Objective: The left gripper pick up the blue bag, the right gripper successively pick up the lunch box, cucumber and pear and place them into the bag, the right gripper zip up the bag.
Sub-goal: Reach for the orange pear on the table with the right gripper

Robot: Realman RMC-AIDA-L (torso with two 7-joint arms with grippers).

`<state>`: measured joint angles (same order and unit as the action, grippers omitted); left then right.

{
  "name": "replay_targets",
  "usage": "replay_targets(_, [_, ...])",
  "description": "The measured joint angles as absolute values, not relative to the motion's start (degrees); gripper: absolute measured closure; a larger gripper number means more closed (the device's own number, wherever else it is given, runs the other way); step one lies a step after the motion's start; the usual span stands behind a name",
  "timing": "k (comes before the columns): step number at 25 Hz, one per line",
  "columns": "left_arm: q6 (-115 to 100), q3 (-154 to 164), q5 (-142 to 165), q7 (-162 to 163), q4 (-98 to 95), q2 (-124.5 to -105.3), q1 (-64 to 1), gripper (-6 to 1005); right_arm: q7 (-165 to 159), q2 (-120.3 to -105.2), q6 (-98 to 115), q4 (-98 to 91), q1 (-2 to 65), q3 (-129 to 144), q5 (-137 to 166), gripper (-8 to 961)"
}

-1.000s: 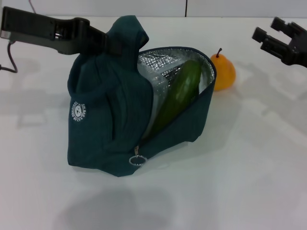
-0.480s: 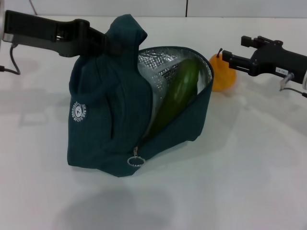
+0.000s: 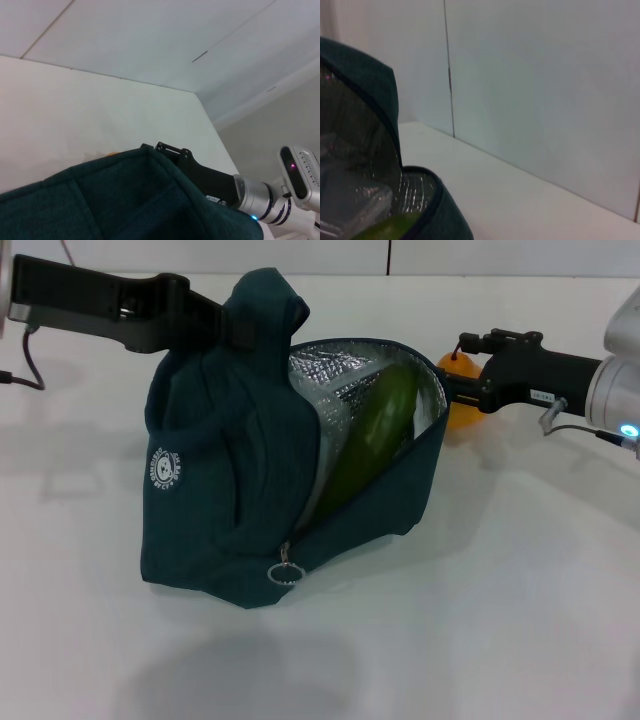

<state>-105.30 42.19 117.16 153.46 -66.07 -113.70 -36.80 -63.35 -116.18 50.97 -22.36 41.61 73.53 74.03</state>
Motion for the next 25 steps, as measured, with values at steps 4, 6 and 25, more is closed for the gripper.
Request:
replay_targets(4, [-105.2, 42.2, 117.2, 153.5, -66.0, -113.68, -36.8, 960, -63.2, -116.19, 50.6, -23.5, 41.3, 75.0, 73.3, 360])
replay_targets(6, [-105.2, 42.2, 117.2, 153.5, -66.0, -113.67, -36.8, 960, -62.7, -116.19, 50.7, -24.1, 41.0, 75.0, 73.3, 376])
replay_targets(25, [-105.2, 42.2, 117.1, 153.6, -65.7, -113.47, -37.5, 959, -61.9, -116.19, 50.6, -26.3, 40.0, 75.0, 73.2, 882])
